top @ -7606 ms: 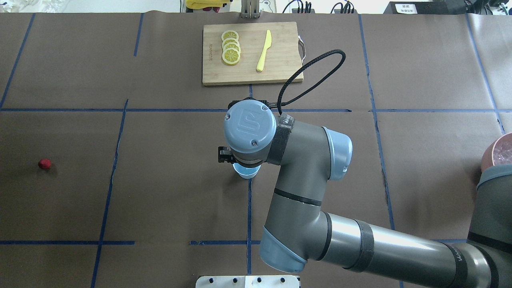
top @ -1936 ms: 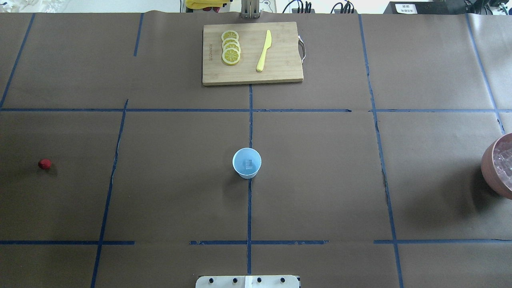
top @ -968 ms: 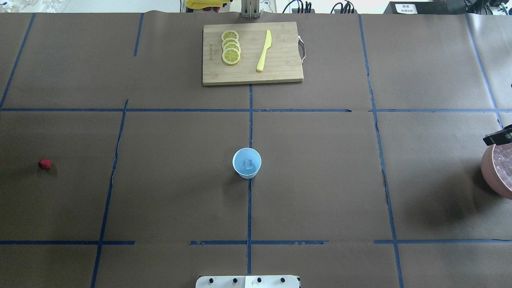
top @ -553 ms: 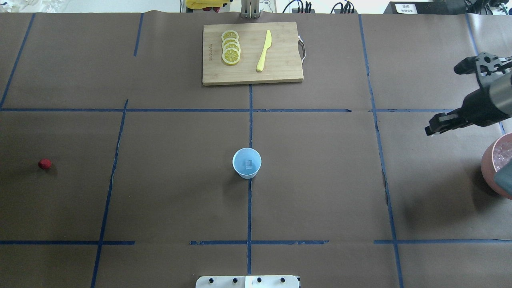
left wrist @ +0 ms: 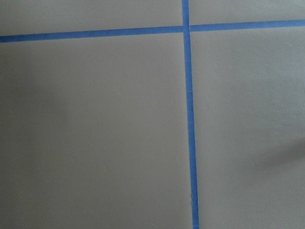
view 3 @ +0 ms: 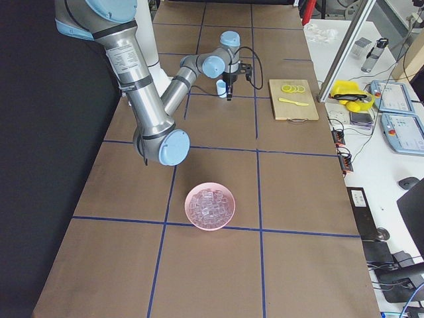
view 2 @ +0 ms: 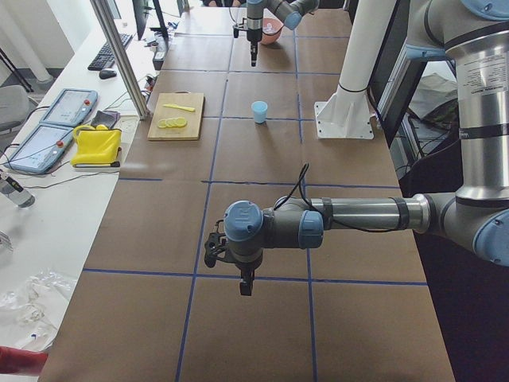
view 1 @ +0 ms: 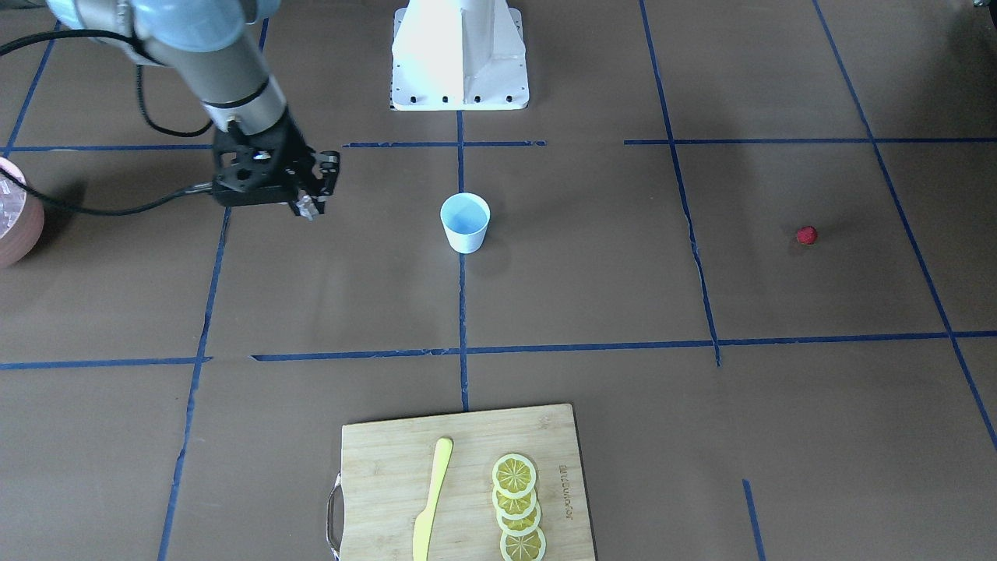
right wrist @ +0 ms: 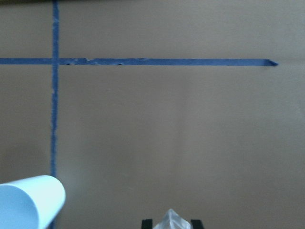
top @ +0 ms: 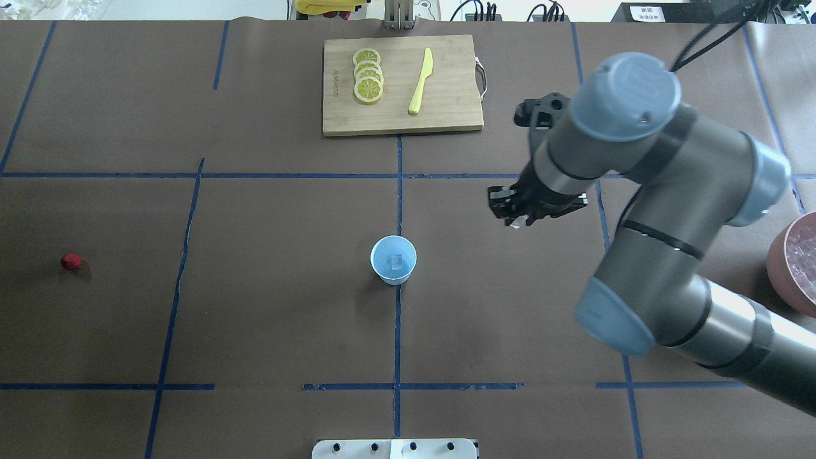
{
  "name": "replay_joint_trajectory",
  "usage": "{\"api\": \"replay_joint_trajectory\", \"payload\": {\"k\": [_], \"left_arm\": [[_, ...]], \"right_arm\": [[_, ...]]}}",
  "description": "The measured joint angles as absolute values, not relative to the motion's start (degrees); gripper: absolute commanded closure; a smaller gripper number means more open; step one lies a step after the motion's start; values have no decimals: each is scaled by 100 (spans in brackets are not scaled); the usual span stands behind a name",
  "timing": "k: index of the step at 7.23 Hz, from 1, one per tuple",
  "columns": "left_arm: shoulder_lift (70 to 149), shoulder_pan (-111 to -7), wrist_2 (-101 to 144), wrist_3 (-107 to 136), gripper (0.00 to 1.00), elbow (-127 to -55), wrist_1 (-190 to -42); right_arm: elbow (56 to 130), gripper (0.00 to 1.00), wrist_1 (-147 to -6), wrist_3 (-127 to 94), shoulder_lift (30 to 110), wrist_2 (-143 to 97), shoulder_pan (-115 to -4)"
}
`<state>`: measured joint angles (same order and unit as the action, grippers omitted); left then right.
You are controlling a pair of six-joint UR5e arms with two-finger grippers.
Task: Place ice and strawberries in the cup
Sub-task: 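Carry the ice cube with the right gripper over the cup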
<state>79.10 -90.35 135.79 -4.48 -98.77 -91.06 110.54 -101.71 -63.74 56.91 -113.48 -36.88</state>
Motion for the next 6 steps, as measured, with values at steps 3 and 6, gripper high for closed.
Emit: {"api": "replay_joint_trajectory", "payload": {"k": [3,6], "left_arm": [[7910,-9035,13575,-448,0,-9857,-9104],[7910,-9035,13579,-448,0,-9854,-9097]], "right_arm": [[9954,100,-10441,-7495,4235,-10646,-2867],[9435,98,-10376,-7722,3961,-10309,-2539]]}}
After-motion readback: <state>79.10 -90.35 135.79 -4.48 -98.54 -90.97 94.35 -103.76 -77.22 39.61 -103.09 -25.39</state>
